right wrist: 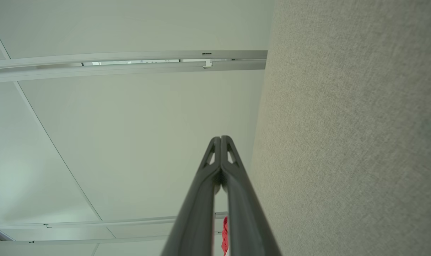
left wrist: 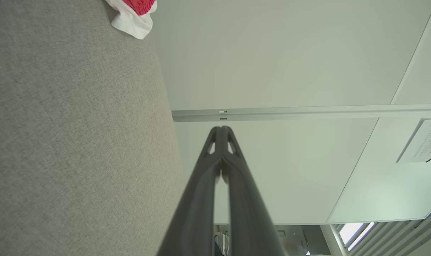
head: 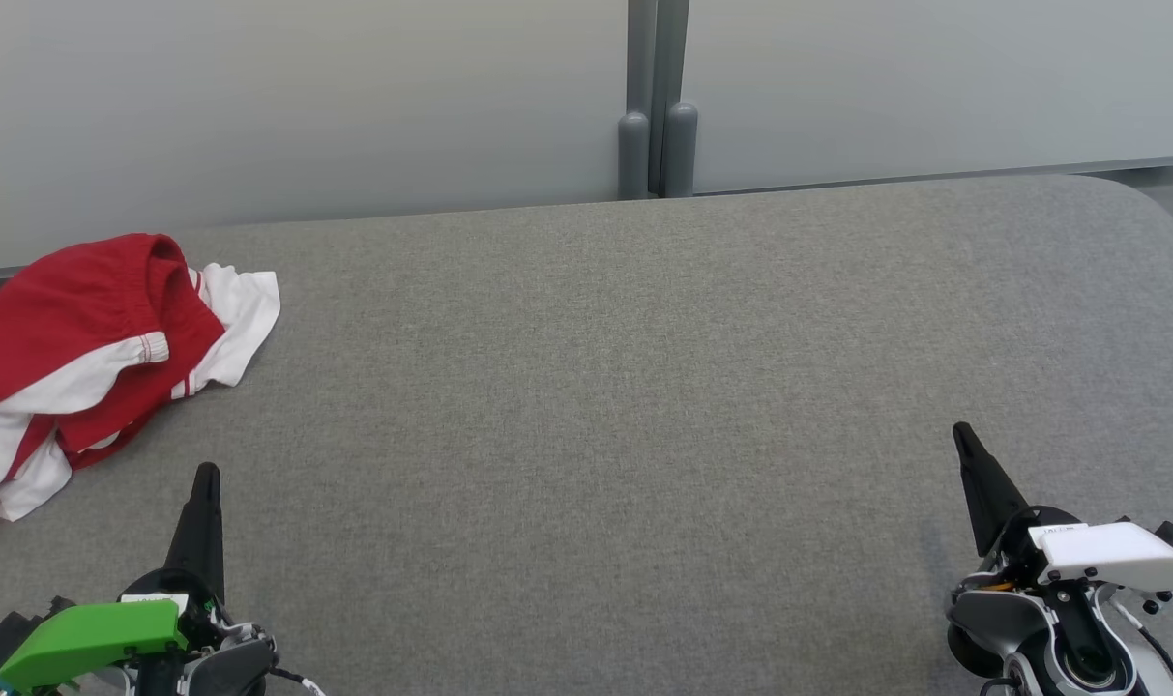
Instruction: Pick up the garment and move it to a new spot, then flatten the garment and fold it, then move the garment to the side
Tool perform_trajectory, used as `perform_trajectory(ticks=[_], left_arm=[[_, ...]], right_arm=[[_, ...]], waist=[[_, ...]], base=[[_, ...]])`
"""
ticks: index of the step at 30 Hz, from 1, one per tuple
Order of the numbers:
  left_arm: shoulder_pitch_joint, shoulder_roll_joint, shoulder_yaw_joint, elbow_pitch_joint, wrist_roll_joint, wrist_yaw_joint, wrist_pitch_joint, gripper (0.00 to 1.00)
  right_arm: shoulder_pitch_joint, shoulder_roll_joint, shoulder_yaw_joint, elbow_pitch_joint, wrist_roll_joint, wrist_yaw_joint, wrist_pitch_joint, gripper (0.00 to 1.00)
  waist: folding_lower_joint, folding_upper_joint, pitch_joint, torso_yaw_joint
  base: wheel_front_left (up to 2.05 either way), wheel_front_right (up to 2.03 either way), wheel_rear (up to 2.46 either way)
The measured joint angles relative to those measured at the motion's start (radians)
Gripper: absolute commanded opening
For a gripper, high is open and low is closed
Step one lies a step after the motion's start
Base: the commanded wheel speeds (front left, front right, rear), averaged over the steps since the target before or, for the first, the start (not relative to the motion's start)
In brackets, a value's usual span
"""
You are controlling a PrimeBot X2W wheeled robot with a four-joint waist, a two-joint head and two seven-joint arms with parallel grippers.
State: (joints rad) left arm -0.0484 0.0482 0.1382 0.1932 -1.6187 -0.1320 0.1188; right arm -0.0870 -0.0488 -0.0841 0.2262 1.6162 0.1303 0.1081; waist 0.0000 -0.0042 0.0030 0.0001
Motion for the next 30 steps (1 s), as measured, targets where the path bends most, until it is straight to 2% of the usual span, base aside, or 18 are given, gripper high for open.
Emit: perform_trajectory(ticks=[30], left_arm=[[0.000,0.000,0.000,0.000,0.000,0.000,0.000,0.00]], right_arm=[[0.000,0.000,0.000,0.000,0.000,0.000,0.000,0.00]], waist=[[0.0000,0.0000,0.000,0.000]], base=[[0.00,0.00,0.00]])
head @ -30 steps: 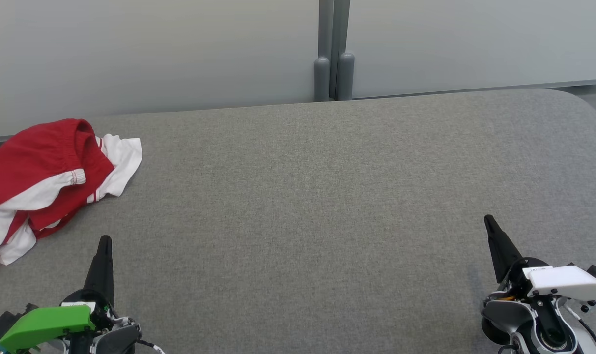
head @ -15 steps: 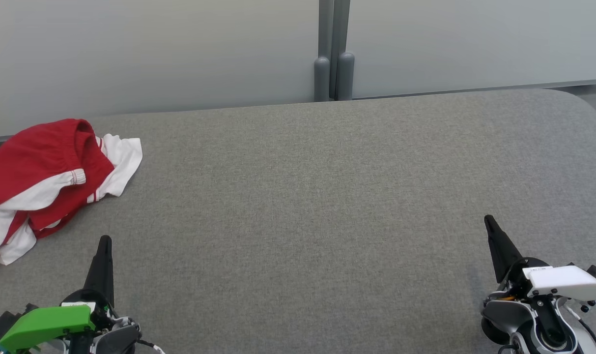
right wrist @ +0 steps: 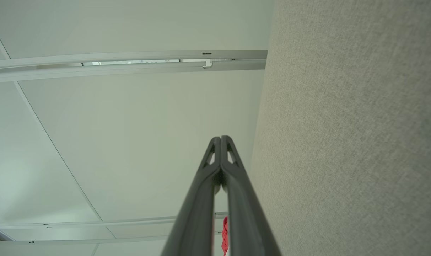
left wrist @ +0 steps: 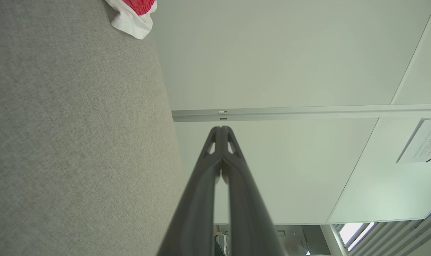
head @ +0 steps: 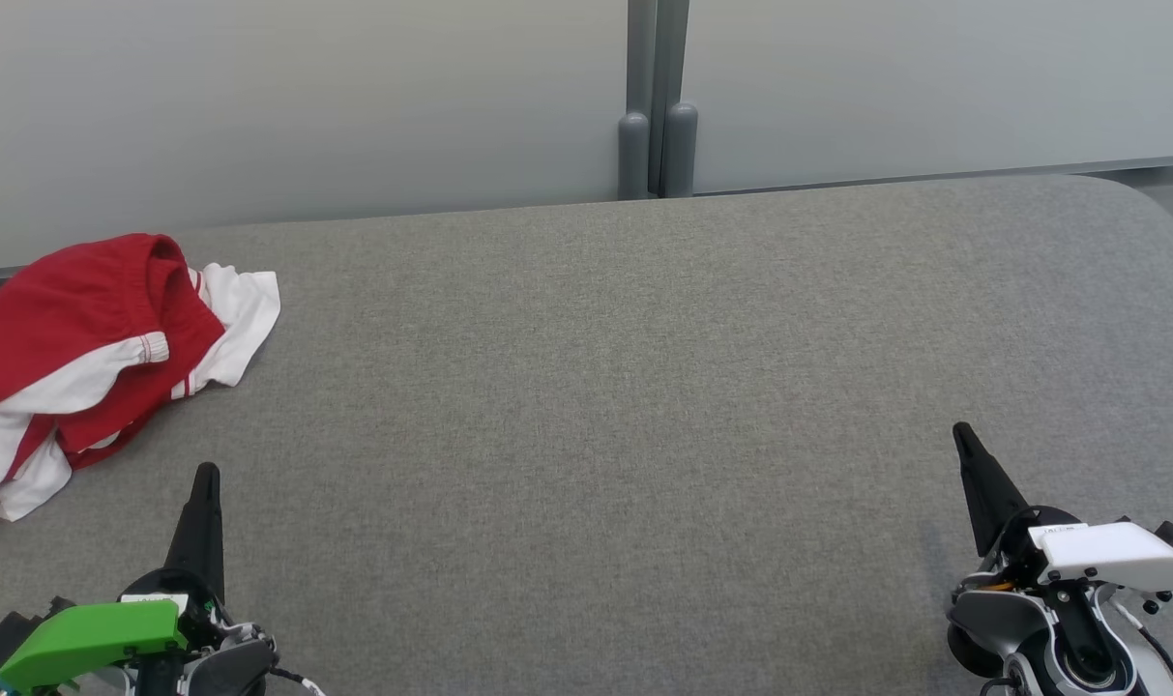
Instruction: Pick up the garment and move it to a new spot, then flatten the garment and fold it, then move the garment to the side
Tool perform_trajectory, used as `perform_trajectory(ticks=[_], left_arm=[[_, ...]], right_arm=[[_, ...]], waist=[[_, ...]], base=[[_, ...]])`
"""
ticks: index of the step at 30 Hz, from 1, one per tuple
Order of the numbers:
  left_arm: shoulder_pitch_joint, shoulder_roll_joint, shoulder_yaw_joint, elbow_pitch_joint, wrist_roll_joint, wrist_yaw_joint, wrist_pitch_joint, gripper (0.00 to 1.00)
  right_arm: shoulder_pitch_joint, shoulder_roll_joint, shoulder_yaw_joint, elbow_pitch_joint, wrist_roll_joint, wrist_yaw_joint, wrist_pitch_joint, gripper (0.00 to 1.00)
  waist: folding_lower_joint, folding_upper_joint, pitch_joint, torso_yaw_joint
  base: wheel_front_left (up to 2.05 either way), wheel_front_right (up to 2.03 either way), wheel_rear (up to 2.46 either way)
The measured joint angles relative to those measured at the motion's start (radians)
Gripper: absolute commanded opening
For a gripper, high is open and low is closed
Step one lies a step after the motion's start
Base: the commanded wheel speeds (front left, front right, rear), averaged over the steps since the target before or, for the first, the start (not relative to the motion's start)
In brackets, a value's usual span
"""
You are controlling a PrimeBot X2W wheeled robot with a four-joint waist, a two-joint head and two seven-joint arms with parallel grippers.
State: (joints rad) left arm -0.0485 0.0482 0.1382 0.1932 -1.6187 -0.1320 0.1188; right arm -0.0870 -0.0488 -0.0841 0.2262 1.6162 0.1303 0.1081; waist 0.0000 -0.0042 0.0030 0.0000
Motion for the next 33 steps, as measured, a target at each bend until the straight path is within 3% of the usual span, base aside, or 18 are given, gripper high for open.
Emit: perform_trajectory(ticks=[10,11,24,33], left_arm=[[0.000,0.000,0.000,0.000,0.000,0.000,0.000,0.00],[0.001,0.000,0.000,0.002,0.000,0.000,0.000,1.00],[0.040,-0.008,-0.053,0.026,0.018,0.006,-0.048,1.00],[0.043,-0.008,-0.091,-0.008,0.110,0.019,-0.089,1.00]], right_arm=[[0.000,0.000,0.000,0.000,0.000,0.000,0.000,0.00],[0.001,0.001,0.000,0.002,0.000,0.000,0.000,1.00],[0.043,0.012,0.034,0.032,-0.026,0.000,-0.044,1.00],[0.047,0.012,0.039,0.006,-0.122,0.000,-0.084,1.00]], waist=[[0.0000,0.0000,0.000,0.000],[0.0000,0.0000,0.000,0.000],[0.0000,0.0001,-0.003,0.001],[0.0001,0.0001,-0.006,0.002]], base=[[0.00,0.00,0.00],[0.00,0.00,0.00],[0.00,0.00,0.00],[0.00,0.00,0.00]])
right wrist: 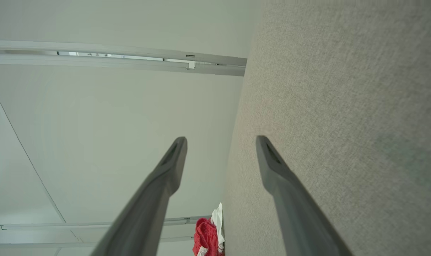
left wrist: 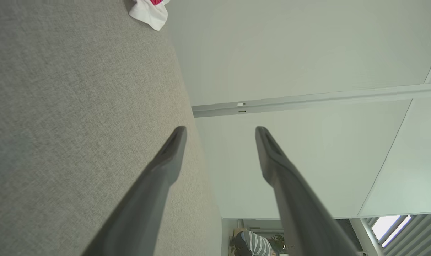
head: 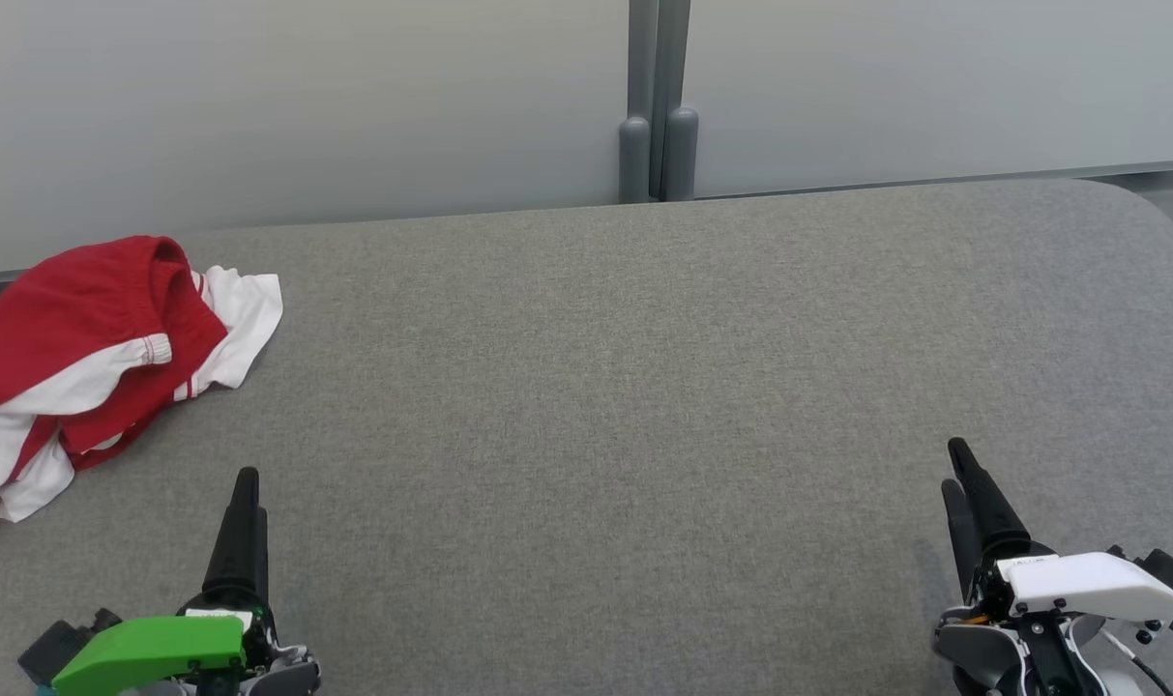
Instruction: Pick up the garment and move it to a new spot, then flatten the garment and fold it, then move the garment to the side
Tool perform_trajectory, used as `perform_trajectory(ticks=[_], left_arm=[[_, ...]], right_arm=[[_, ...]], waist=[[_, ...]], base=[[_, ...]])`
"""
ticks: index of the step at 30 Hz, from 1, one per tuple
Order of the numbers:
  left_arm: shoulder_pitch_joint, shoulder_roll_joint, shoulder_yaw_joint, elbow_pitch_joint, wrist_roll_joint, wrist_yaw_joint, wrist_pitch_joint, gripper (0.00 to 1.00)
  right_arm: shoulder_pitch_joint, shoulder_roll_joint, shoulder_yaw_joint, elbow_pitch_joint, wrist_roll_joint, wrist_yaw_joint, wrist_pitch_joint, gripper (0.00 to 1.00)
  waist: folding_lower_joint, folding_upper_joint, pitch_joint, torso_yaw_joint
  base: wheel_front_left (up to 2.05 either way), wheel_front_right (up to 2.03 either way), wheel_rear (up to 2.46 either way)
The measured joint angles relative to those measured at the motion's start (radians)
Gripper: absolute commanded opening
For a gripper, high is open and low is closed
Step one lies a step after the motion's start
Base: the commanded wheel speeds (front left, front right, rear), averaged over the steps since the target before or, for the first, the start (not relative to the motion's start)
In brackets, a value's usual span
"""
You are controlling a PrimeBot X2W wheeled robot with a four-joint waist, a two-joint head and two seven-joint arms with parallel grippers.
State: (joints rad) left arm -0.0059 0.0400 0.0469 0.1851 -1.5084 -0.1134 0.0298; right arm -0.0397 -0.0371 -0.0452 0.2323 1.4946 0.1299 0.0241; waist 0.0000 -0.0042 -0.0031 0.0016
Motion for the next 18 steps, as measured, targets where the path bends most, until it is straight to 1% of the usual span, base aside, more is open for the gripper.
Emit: perform_trajectory(ticks=[3,9,11,18], left_arm=[[0.000,0.000,-0.014,-0.016,0.037,0.007,-0.013,1.00],[0.000,0.000,-0.032,-0.043,0.145,0.022,-0.036,1.00],[0.000,0.001,-0.035,-0.048,0.159,0.026,-0.041,1.00],[0.000,0.001,-0.056,-0.070,0.291,0.047,-0.067,1.00]], right_arm=[[0.001,0.000,-0.001,-0.013,-0.052,0.000,-0.011,1.00],[0.007,-0.001,-0.003,-0.051,-0.179,0.000,-0.036,1.00],[0.009,-0.001,-0.002,-0.058,-0.199,0.000,-0.041,1.00],[0.015,-0.002,0.012,-0.106,-0.343,0.000,-0.065,1.00]], waist=[[0.0000,0.0000,-0.001,0.001],[0.0000,0.0000,-0.005,0.002],[0.0000,0.0000,-0.005,0.003],[0.0000,0.0000,-0.008,0.006]], base=[[0.00,0.00,0.00],[0.00,0.00,0.00],[0.00,0.00,0.00],[0.00,0.00,0.00]])
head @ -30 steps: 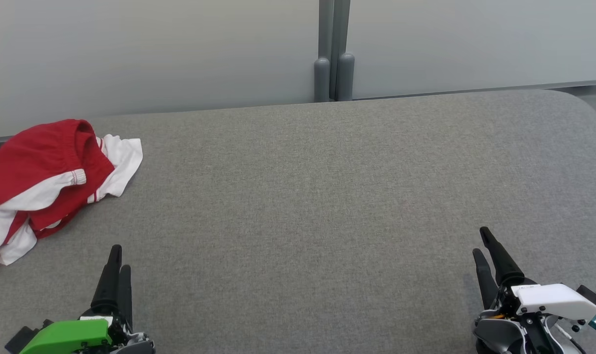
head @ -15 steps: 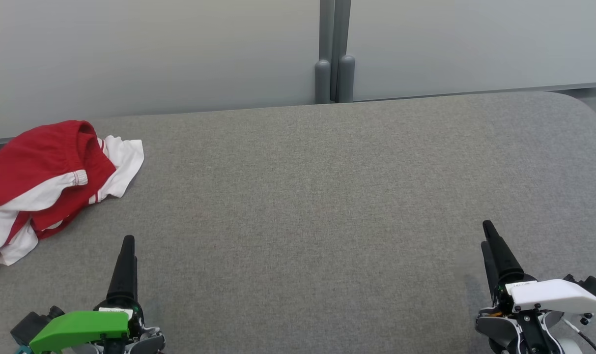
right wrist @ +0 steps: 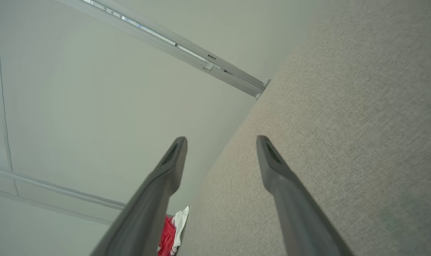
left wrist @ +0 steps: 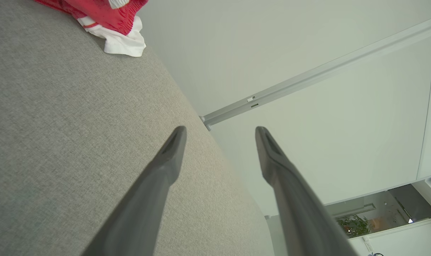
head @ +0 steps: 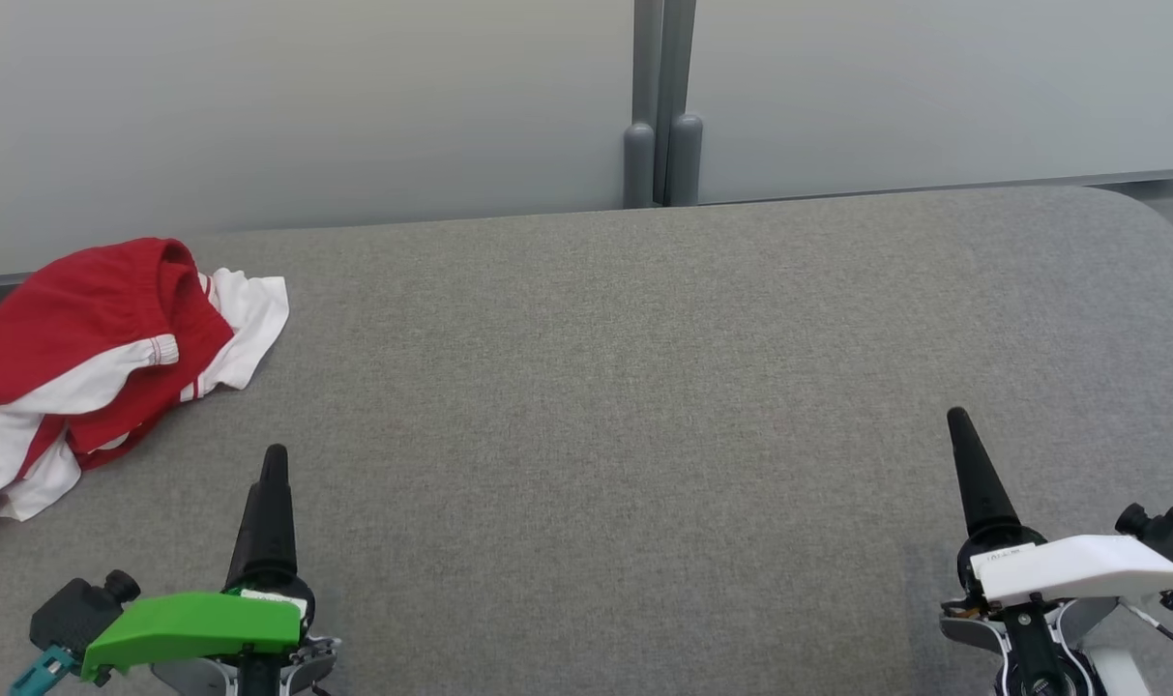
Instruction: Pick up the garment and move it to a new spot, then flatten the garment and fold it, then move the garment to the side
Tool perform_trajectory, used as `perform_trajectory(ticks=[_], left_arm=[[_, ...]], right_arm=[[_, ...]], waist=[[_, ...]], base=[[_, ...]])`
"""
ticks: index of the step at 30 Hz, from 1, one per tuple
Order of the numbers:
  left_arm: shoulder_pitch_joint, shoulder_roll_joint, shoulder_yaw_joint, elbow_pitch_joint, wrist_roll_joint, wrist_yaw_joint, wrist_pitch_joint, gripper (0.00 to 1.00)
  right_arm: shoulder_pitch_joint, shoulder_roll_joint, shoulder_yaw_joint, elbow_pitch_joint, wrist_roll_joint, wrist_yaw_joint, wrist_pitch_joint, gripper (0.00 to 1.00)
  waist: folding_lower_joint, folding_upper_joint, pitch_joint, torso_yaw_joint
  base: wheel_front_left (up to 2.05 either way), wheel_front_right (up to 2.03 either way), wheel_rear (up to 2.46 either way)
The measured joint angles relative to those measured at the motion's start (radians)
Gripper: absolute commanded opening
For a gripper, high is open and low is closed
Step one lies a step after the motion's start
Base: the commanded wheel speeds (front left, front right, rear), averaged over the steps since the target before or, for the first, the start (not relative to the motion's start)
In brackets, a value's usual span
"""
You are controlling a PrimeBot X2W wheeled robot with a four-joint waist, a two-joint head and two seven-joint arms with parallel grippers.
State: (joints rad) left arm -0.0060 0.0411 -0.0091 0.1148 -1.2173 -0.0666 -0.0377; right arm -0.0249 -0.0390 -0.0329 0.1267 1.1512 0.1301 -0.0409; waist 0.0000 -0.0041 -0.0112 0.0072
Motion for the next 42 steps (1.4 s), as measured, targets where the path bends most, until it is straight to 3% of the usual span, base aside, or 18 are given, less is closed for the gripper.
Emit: perform_trajectory(ticks=[20,42], left_arm=[[0.013,0.006,-0.056,-0.034,0.458,0.033,-0.065,1.00],[0.051,0.014,-0.080,-0.026,0.733,0.068,-0.124,1.00]], right_arm=[[0.010,-0.002,0.053,-0.074,-0.380,0.000,-0.064,1.00],[0.019,-0.005,0.092,-0.068,-0.690,0.000,-0.123,1.00]], waist=[[0.0000,0.0000,-0.005,0.007],[0.0000,0.0000,-0.013,0.008]], base=[[0.00,0.00,0.00],[0.00,0.00,0.00]])
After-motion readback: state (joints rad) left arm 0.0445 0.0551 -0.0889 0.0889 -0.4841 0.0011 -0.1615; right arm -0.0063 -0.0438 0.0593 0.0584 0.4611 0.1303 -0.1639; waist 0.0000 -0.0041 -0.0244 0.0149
